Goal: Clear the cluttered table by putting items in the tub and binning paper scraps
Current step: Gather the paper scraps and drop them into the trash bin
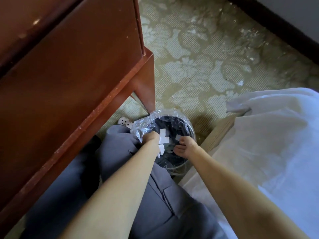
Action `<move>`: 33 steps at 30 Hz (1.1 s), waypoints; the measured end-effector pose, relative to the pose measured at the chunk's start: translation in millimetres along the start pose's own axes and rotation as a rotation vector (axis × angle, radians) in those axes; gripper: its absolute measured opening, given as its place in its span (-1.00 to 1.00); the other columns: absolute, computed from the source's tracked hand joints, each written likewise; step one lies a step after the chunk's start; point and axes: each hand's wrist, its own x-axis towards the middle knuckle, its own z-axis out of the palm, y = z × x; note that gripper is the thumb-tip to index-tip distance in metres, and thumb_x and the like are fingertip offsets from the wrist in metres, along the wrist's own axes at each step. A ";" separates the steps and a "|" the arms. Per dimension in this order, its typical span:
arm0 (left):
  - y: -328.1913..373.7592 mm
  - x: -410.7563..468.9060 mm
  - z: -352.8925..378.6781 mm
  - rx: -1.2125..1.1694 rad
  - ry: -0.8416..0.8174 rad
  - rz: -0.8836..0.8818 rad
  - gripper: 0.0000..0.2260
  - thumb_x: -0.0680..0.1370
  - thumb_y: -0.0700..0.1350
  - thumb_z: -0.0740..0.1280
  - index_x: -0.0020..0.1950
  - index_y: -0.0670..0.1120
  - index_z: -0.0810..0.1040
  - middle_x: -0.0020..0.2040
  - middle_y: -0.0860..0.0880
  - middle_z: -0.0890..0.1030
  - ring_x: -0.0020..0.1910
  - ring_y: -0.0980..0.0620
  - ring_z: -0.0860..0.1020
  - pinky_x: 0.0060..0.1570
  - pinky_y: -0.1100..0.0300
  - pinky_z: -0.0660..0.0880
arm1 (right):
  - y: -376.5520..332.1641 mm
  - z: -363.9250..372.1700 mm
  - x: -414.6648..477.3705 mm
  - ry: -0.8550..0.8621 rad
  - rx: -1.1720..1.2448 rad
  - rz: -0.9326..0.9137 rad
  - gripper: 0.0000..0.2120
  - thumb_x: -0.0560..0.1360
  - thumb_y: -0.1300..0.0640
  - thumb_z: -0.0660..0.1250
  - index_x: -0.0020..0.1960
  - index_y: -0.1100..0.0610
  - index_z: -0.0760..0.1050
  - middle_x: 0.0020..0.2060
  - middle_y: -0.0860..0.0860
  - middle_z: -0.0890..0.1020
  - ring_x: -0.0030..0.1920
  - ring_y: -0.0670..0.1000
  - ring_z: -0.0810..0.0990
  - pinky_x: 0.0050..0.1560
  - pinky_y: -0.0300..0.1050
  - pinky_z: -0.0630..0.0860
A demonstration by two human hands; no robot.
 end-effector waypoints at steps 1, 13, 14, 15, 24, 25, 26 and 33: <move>0.8 -3.5 -0.8 -0.020 -0.037 -0.011 -0.62 0.63 -0.19 0.12 0.45 -0.19 0.25 0.35 -0.25 0.44 0.31 -0.20 0.45 0.28 -0.06 0.38 | 0.7 -0.2 -1.2 -0.016 0.001 0.002 -0.80 0.61 0.20 0.09 0.19 0.24 0.34 0.06 0.24 0.50 0.14 0.21 0.53 0.17 0.04 0.43; -4.2 -0.2 -6.8 -0.006 -0.101 -0.037 -0.65 0.66 -0.13 -0.01 0.27 -0.28 0.43 0.43 -0.21 0.33 0.33 -0.14 0.37 0.35 -0.02 0.29 | 4.2 5.1 -3.0 -0.031 -0.013 0.018 -0.84 0.60 0.19 0.06 0.04 0.23 0.38 0.36 0.23 0.42 0.38 0.19 0.39 0.30 0.06 0.37; -3.5 -1.3 -7.8 -0.040 -0.104 -0.056 -0.64 0.65 -0.13 -0.01 0.35 -0.26 0.37 0.43 -0.21 0.32 0.31 -0.14 0.37 0.35 -0.04 0.29 | 3.9 4.4 -5.6 -0.029 -0.014 0.018 -0.85 0.60 0.19 0.06 -0.06 0.22 0.36 0.40 0.21 0.39 0.42 0.20 0.35 0.34 0.04 0.35; -3.2 -6.2 -9.5 -0.066 -0.117 -0.058 -0.63 0.65 -0.13 -0.01 0.41 -0.23 0.32 0.42 -0.22 0.32 0.32 -0.15 0.37 0.36 -0.05 0.29 | 3.3 3.6 -8.4 -0.036 -0.007 0.014 -0.84 0.60 0.20 0.05 -0.11 0.21 0.35 0.41 0.20 0.36 0.45 0.19 0.30 0.39 0.01 0.32; 2.5 -72.0 -43.1 0.078 -0.136 0.402 -0.90 0.58 -0.20 0.13 -0.03 -0.16 0.42 -0.33 -0.07 0.41 -0.40 0.01 0.35 -0.40 0.24 0.30 | 0.8 3.3 -75.9 0.040 -0.231 -0.461 -0.82 0.55 0.29 0.12 0.04 0.24 0.48 -0.35 0.09 0.54 -0.36 0.00 0.50 -0.31 -0.20 0.43; 3.1 -84.0 -48.8 0.094 -0.133 0.469 -0.89 0.58 -0.20 0.14 -0.08 -0.16 0.43 -0.32 -0.08 0.44 -0.39 0.00 0.38 -0.39 0.23 0.33 | 2.2 3.9 -87.3 0.034 -0.231 -0.524 -0.83 0.55 0.30 0.11 0.01 0.24 0.48 -0.36 0.08 0.53 -0.36 -0.01 0.50 -0.30 -0.21 0.43; 3.7 -95.7 -54.8 0.111 -0.131 0.544 -0.87 0.56 -0.20 0.15 -0.13 -0.15 0.45 -0.30 -0.10 0.48 -0.37 -0.02 0.42 -0.36 0.19 0.38 | 4.0 5.1 -99.4 0.020 -0.229 -0.593 -0.83 0.55 0.31 0.11 0.00 0.25 0.48 -0.36 0.08 0.54 -0.35 -0.02 0.50 -0.29 -0.22 0.45; -11.3 -208.2 -133.2 0.161 0.136 1.064 -0.84 0.55 -0.11 0.17 -0.15 -0.01 0.52 -0.06 -0.07 0.65 0.00 -0.08 0.61 0.10 0.05 0.56 | 32.0 29.3 -219.6 -0.224 -0.388 -1.096 -0.77 0.50 0.34 0.15 -0.25 0.15 0.50 -0.31 0.08 0.60 -0.31 0.00 0.56 -0.15 -0.14 0.51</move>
